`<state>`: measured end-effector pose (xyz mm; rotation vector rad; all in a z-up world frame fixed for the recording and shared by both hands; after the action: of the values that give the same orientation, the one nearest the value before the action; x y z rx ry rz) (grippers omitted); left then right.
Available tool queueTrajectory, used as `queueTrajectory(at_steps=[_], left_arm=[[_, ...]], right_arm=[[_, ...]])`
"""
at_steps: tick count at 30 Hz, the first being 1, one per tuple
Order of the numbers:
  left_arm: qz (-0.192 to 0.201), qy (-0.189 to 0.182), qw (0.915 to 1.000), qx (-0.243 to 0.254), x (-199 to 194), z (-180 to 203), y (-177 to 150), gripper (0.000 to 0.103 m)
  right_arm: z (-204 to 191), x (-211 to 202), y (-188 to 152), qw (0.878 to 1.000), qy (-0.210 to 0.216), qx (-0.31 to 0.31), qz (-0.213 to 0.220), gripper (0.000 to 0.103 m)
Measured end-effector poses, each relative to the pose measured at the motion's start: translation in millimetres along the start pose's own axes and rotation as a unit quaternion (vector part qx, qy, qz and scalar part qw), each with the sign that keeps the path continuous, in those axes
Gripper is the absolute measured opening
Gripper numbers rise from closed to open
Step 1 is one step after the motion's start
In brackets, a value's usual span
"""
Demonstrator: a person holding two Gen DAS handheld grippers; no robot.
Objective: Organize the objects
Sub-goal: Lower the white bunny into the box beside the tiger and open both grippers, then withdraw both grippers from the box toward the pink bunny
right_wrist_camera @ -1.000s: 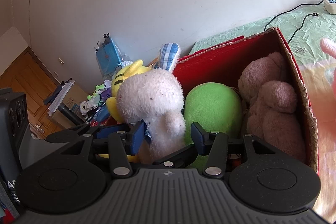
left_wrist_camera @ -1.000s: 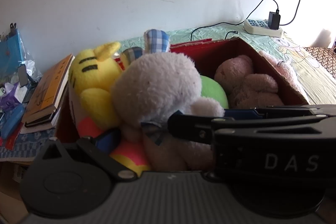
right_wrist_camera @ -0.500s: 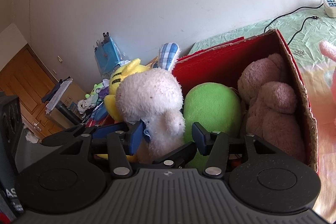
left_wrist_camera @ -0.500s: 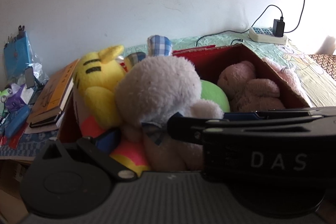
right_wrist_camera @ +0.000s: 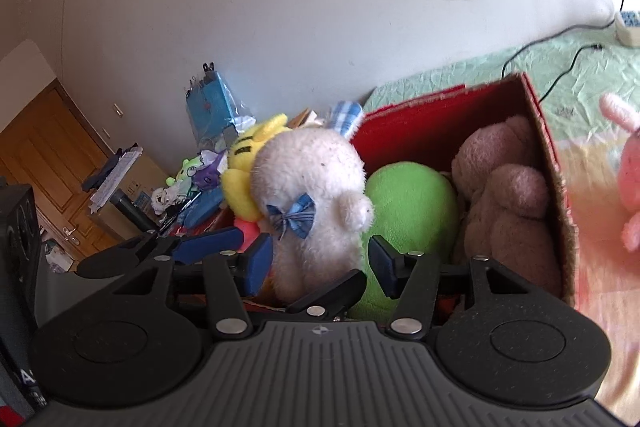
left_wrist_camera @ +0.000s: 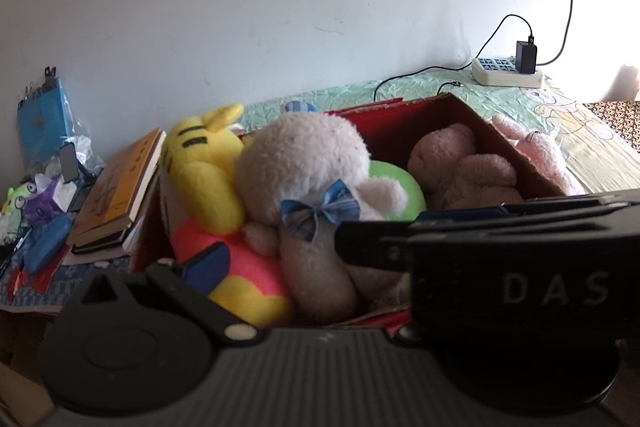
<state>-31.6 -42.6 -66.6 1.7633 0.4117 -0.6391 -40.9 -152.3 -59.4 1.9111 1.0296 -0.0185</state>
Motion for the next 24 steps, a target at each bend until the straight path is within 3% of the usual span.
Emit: queueTrajectory(at_steps=[9, 16, 24], left_arm=[[-0.008, -0.022, 0.9997, -0.009, -30, 12, -6, 0.103], [-0.004, -0.045, 0.9987, 0.022, -52, 51, -7, 0.103], [-0.033, -0.075, 0.9962, 0.029, -65, 106, -12, 0.103]], right_arm=[[-6, -37, -9, 1.0, 0.013, 0.002, 0.024, 0.057], [7, -71, -19, 0.999, 0.016, 0.025, 0.04, 0.057], [37, -111, -28, 0.998, 0.011, 0.059, 0.037, 0.057]])
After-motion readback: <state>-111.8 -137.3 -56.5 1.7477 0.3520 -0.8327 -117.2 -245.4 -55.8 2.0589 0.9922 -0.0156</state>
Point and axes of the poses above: each gripper's, at about its wrist camera, not at the fingertips, and x roughly the way its jaws point, z to its right, y to its top, the point moved 4 cm from there along x, roughly the way its jaws point, and after that the axes turned 3 degrees about y, right-handed, at the moved point
